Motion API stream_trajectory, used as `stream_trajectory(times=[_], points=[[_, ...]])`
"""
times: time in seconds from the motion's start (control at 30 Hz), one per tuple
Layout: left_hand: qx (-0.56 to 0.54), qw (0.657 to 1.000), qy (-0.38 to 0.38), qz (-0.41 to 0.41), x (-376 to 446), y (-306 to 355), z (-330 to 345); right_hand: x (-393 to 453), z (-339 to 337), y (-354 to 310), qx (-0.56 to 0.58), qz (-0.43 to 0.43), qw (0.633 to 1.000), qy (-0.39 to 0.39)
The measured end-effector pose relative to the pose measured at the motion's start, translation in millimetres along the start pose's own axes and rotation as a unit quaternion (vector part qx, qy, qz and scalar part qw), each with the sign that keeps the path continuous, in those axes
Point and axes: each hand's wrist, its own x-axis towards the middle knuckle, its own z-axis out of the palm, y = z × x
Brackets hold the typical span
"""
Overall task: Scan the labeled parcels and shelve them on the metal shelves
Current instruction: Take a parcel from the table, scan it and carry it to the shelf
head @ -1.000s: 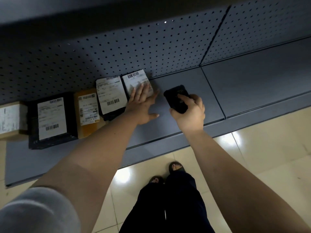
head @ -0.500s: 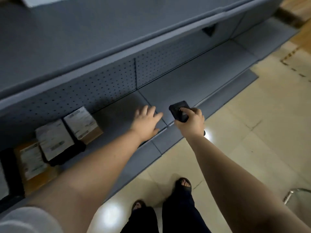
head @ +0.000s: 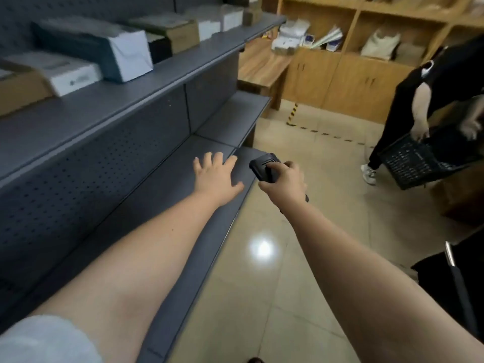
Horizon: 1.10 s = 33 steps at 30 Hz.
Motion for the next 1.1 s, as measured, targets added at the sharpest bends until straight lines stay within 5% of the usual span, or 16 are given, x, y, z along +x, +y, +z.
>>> stream_trajectory(times=[0.37, 1.1], points=[[0.013, 0.994, 0.089, 0.063, 267, 139, -70, 247, -137, 60, -0.029, -0.02, 0.997, 0.067], [-0.042, 0.992, 0.112, 0.052, 882, 250, -67, 840, -199, 103, -0.024, -0.008, 0.991, 0.133]])
